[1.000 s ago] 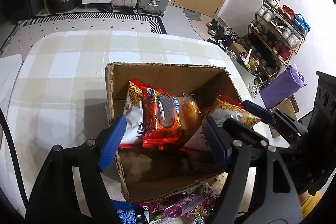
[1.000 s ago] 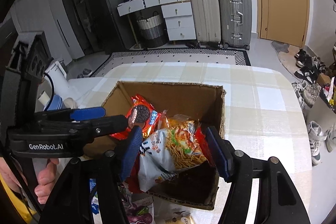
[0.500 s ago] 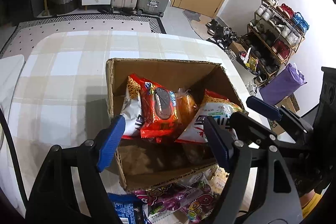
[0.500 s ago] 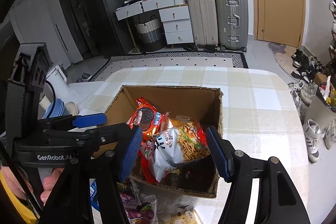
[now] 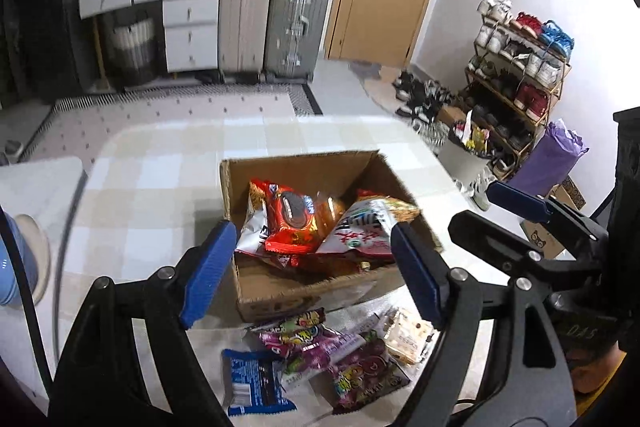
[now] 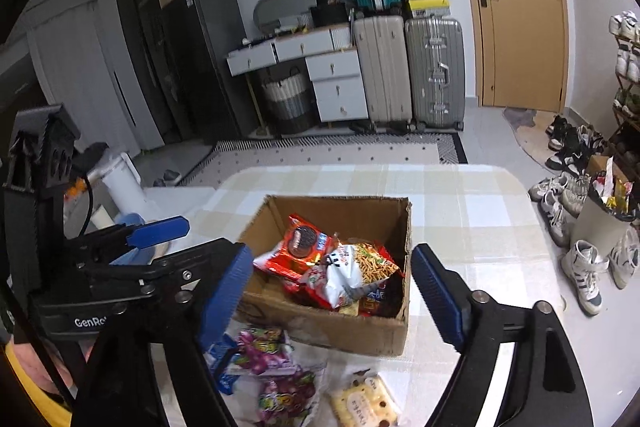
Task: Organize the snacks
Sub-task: 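Move both open tools back toward the remaining snacks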
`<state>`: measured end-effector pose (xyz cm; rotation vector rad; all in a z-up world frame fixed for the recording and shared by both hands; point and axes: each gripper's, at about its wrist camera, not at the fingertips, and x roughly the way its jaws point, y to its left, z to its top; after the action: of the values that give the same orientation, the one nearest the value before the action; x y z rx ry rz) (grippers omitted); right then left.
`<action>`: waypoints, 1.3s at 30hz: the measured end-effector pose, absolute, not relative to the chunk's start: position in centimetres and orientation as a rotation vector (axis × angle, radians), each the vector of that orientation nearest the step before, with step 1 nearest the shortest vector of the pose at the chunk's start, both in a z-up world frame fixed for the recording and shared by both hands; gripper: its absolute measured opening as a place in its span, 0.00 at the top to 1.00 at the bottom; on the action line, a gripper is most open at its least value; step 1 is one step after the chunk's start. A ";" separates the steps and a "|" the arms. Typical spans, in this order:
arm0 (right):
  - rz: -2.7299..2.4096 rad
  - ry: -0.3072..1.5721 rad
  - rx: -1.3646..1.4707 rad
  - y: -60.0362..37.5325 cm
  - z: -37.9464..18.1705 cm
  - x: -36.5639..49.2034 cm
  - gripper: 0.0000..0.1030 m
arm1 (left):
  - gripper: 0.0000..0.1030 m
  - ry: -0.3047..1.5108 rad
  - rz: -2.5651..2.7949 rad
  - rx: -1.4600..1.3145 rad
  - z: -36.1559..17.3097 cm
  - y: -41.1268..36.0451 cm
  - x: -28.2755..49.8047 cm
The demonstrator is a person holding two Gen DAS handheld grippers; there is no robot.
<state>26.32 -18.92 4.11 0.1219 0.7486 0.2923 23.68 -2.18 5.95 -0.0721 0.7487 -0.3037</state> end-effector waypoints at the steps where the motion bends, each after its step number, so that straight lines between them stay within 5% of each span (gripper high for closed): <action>1: 0.295 0.737 0.130 -19.1 4.6 25.6 0.15 | 0.22 0.735 -0.307 -0.072 6.5 -2.2 22.8; 6: 0.310 0.684 0.150 -19.2 7.0 21.4 0.10 | 0.19 0.662 -0.309 -0.069 9.4 -1.8 17.9; 12: 0.348 0.607 0.165 -19.4 9.0 15.4 0.04 | 0.01 0.569 -0.286 -0.083 11.6 -0.6 10.5; 26: 0.375 0.561 0.215 -17.9 7.5 5.9 0.02 | 0.01 0.558 -0.229 -0.105 10.5 2.2 -2.3; 39: 0.390 0.616 0.228 -16.4 3.9 2.8 0.02 | 0.01 0.596 -0.191 -0.141 4.8 3.6 -3.4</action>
<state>2.84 -16.41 3.86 0.2282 0.6158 0.3904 -3.42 3.64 4.82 -0.1410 0.5962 -0.1915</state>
